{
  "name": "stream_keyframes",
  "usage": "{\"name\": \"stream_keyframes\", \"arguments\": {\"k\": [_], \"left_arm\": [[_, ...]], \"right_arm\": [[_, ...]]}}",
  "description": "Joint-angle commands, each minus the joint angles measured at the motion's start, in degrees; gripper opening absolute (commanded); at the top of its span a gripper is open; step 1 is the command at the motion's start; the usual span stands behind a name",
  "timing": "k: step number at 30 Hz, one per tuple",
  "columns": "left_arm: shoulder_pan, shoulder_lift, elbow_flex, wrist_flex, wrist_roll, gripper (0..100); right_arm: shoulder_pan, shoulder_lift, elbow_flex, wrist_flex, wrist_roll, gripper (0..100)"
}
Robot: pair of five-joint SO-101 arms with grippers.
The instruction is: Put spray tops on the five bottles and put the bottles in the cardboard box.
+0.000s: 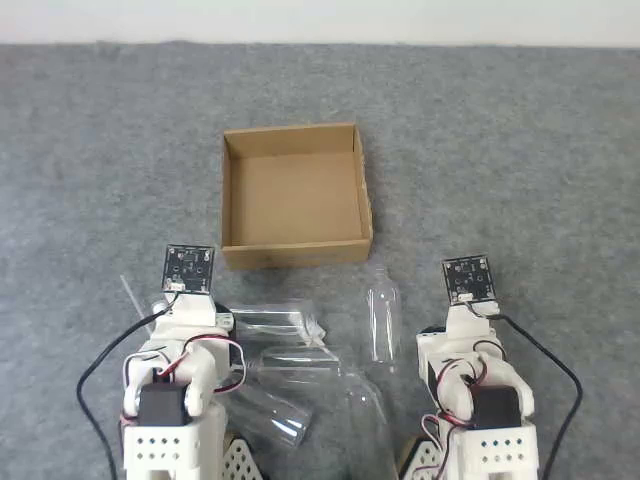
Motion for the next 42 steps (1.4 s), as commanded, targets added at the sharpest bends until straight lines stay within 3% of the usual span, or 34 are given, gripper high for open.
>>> {"name": "stream_keyframes", "arguments": {"k": [1,42], "left_arm": [[0.1,-1.6,-0.7,0.4,0.4,2],[0.1,-1.6,-0.7,0.4,0.4,2]], "right_arm": [[0.7,-0.6,1.2,0.4,0.5,0.9],[-0.3,-0.6,1.2,0.2,0.5,0.9]]}}
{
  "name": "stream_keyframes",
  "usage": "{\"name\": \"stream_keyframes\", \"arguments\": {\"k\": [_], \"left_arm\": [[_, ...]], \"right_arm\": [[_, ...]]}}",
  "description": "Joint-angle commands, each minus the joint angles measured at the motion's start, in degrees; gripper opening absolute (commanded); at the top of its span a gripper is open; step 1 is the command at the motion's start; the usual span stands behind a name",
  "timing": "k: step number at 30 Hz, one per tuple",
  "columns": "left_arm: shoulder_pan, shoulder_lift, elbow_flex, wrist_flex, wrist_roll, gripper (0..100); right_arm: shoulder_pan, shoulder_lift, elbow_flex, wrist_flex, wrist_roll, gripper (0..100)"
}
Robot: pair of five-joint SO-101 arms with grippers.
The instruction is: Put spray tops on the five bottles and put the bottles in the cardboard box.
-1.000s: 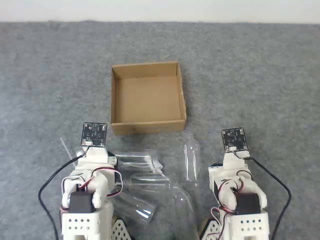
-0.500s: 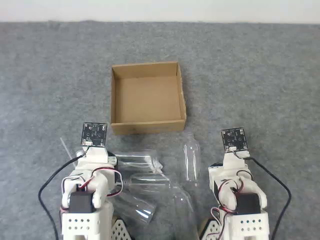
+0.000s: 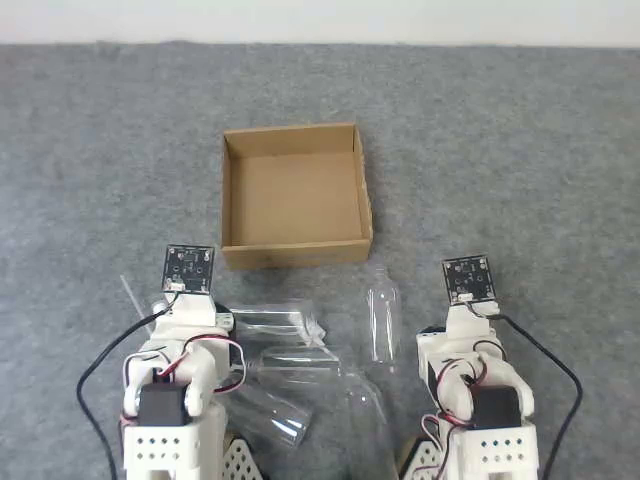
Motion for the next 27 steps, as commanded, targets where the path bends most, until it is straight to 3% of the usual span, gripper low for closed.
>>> {"name": "stream_keyframes", "arguments": {"k": [1,27], "left_arm": [[0.1,-1.6,-0.7,0.4,0.4,2],[0.5,-1.6,-0.7,0.4,0.4,2]], "right_arm": [[-0.3,-0.6,1.2,0.2,0.5,0.9],[0.2,-0.6,-2.3,0.2,0.7,0.9]]}}
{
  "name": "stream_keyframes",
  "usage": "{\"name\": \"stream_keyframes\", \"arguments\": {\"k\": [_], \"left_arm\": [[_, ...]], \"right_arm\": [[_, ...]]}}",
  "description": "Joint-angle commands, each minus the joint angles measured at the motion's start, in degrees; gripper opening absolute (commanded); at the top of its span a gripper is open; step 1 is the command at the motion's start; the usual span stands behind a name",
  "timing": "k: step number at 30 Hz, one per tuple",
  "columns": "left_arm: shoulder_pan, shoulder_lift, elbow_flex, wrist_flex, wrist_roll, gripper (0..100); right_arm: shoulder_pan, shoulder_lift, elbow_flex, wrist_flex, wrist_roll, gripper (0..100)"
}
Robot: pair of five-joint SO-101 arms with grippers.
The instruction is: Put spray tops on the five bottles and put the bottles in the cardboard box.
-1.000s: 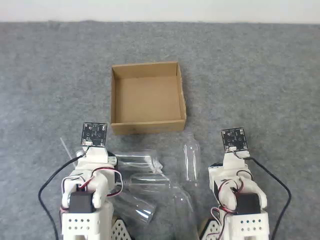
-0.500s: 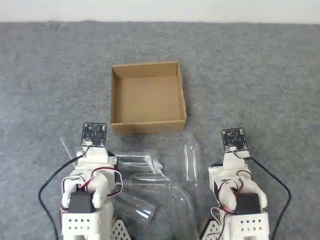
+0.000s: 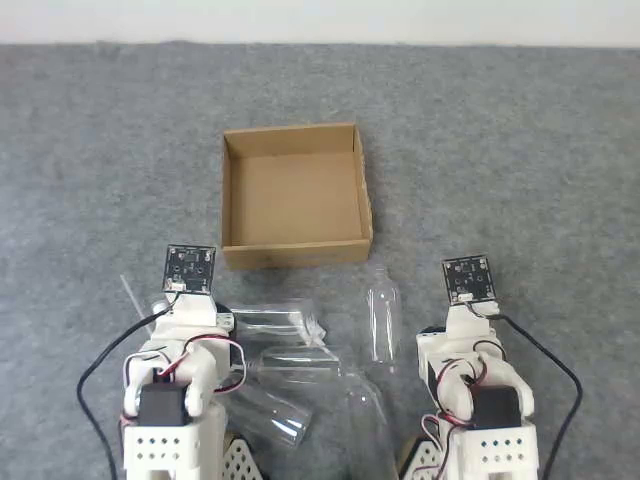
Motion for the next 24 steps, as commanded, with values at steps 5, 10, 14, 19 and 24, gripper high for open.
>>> {"name": "stream_keyframes", "arguments": {"k": [5,10,14,19,24], "left_arm": [[0.3,-1.6,-0.7,0.4,0.4,2],[0.3,-1.6,-0.7,0.4,0.4,2],[0.3,-1.6,-0.7,0.4,0.4,2],[0.3,-1.6,-1.1,0.6,0.4,2],[-2.4,-1.6,-6.0,1.7,-0.1,2]], "right_arm": [[0.2,-0.6,-4.4,0.2,0.7,0.9],[0.2,-0.6,-7.5,0.2,0.7,0.9],[0.2,-0.6,-9.6,0.2,0.7,0.8],[0.2,-0.6,-9.8,0.2,0.7,0.8],[0.2,-0.6,-10.1,0.2,0.7,0.9]]}}
